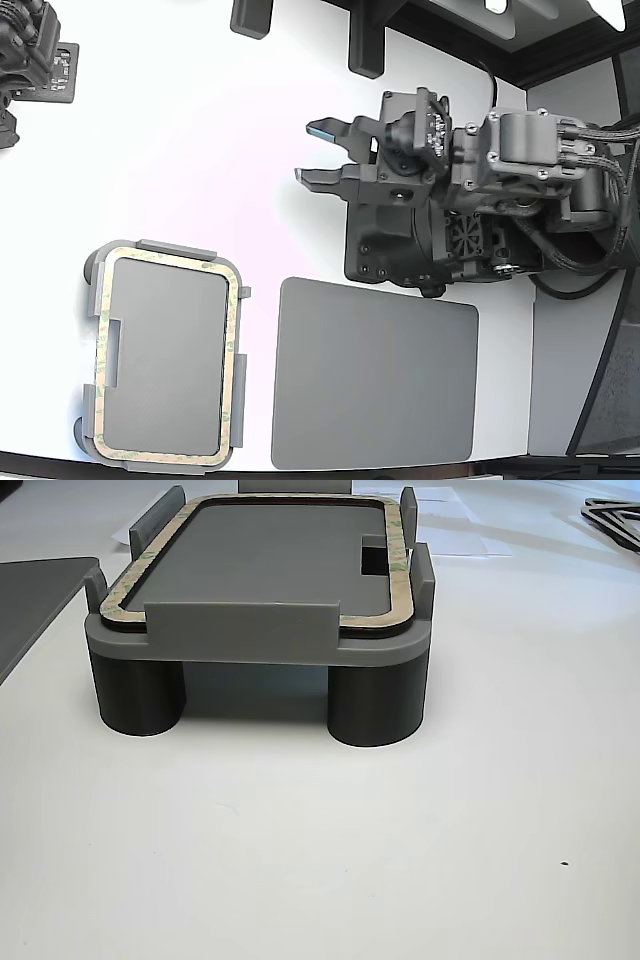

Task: Move top rectangular frame to the holder.

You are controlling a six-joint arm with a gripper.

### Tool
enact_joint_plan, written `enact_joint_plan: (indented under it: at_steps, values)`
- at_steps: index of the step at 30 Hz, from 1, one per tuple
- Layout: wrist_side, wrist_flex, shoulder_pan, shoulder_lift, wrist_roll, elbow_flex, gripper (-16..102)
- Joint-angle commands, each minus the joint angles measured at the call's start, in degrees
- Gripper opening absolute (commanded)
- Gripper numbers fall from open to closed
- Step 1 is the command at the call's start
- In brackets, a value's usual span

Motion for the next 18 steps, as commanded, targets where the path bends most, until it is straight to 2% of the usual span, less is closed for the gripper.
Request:
enact_joint_plan:
  at_steps: [1, 6, 18]
  values:
    - [-0.18, -0.44, -1.32, 1.58, 0.00, -0.88, 100]
    - [1.32, -0.18, -1.41, 1.58, 0.79, -0.88, 100]
    - [1.41, -0.18, -1.41, 1.58, 0.88, -0.88, 100]
